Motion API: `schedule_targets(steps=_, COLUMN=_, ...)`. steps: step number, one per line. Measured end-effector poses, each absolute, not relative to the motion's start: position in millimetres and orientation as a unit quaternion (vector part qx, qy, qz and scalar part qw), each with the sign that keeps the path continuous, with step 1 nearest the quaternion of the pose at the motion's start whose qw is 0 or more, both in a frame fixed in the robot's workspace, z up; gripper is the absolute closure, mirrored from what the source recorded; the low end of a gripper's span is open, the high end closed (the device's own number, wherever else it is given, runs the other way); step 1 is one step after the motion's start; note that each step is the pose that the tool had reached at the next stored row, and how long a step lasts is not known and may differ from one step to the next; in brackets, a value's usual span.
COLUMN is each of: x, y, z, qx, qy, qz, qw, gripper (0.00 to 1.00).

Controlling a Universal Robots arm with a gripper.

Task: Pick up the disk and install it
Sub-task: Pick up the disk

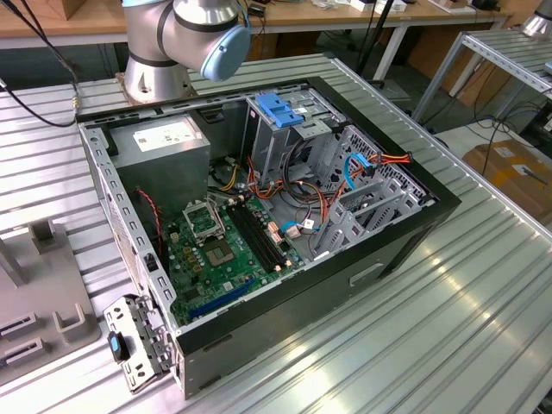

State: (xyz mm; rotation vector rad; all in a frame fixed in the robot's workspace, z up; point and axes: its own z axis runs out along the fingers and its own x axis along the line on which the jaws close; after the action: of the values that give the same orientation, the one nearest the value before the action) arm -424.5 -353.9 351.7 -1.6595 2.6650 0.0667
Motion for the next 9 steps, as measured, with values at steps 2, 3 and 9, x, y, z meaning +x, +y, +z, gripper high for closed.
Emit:
schedule_targets(steps=2, x=-423.3, y=-353.9, z=351.8, qx=-0.529, qy=0.849, qz=0.021, qw=0.001, gripper=0.89)
schedule_targets(steps=3, x=-421.3, y=-353.9, z=351.7, qx=-0.531, qy=0.847, qz=0.021, qw=0.001, gripper=0.89)
schedule_targets(steps=9, x=-417.6, y=-353.9, z=350.5, qx=-0.571, qy=0.821, qz=0.021, qw=0.0, gripper=0.89)
